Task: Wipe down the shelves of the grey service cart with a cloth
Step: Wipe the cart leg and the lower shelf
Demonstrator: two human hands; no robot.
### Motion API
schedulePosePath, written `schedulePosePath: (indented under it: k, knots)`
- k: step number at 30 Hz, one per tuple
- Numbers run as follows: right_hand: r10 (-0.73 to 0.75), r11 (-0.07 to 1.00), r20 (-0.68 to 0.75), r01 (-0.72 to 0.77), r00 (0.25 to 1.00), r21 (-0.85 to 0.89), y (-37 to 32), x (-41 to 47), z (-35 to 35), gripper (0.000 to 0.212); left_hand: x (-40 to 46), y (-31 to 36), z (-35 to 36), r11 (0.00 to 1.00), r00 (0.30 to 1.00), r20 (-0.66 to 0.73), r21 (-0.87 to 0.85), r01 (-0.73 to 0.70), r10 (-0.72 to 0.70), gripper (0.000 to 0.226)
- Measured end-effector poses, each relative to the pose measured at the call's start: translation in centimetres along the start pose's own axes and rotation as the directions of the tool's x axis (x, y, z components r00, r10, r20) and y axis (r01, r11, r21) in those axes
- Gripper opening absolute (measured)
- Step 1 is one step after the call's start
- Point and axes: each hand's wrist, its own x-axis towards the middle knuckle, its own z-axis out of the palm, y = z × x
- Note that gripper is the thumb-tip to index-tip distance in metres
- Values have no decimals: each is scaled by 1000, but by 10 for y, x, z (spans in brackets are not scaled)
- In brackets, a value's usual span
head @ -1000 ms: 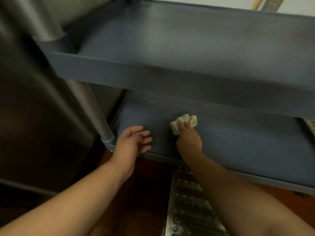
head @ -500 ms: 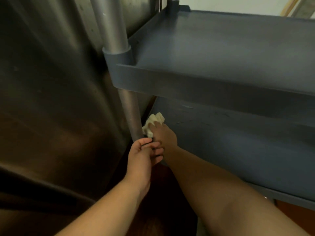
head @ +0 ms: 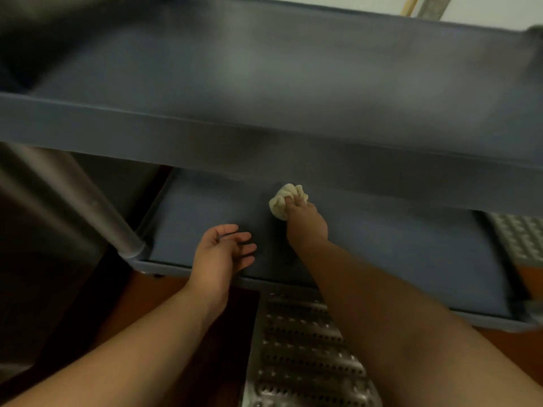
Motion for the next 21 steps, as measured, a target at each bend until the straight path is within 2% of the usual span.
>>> schedulePosePath:
  k: [8, 12, 15, 18, 21]
  knots:
    - [307, 952, 92, -305, 947, -36, 188, -26, -39, 74, -18, -49, 121, 998, 986, 157, 54, 45, -53, 35]
    - [404, 915, 40, -405, 914, -4, 279, -51, -47, 61, -30, -74, 166, 996, 977, 202, 70, 60, -73, 38]
    - [494, 870, -32, -494, 869, 8, 338, -76, -58, 63, -34, -87, 184, 994, 970, 226, 81, 69, -85, 38]
    - [530, 847, -69, -531, 845, 4, 372, -93, -66, 66, -32, -93, 190, 993, 969, 230, 88, 74, -93, 37]
    - [556, 831, -52, -556, 829, 15, 376, -95, -67, 70, -31, -91, 185, 993, 972, 219, 89, 72, -90, 38]
